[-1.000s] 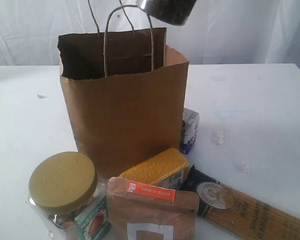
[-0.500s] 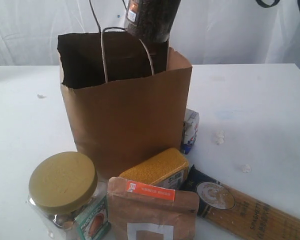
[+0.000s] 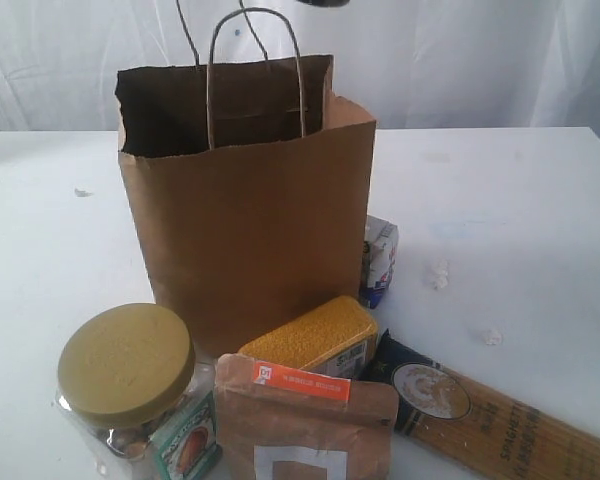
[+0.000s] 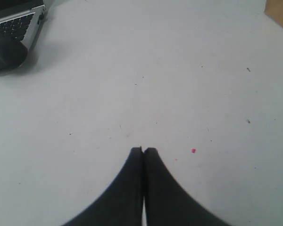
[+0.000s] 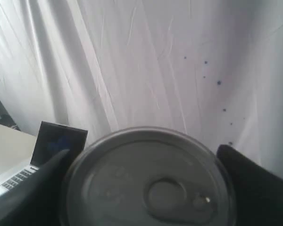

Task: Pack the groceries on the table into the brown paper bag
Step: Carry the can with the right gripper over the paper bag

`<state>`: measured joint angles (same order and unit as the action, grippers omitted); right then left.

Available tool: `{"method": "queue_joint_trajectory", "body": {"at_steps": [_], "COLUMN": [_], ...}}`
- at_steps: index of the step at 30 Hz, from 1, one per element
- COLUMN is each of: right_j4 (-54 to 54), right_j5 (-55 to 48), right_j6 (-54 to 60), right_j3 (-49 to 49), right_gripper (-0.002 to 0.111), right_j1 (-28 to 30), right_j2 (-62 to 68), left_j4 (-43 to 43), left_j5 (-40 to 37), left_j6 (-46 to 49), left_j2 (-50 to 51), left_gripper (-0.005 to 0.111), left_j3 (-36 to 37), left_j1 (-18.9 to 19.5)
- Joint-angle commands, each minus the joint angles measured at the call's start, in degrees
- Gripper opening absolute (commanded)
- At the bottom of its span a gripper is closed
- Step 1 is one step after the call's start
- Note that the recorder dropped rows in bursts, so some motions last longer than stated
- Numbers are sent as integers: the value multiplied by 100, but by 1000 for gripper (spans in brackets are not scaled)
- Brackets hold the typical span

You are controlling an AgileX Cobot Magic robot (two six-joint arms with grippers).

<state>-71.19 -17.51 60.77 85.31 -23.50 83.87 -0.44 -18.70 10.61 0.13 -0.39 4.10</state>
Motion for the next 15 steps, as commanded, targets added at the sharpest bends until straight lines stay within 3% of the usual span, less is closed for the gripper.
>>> {"method": "queue_joint_trajectory", "body": {"at_steps": [1,15], "right_j4": [-125,-102], "right_j5": [-521,-1017], "right_j6": [67,56], "right_j3": [65,65], "right_gripper": [26,26], "right_j1": [-11,-11], "right_j2": [286,755], "left_j4": [-35,-35], "left_j5": [-88,-88], "left_j6": [-5,-5], "left_j2": [-13,-13], "left_gripper": [0,0], "left_j3": [39,39], "left_j1": [-26,-26]}}
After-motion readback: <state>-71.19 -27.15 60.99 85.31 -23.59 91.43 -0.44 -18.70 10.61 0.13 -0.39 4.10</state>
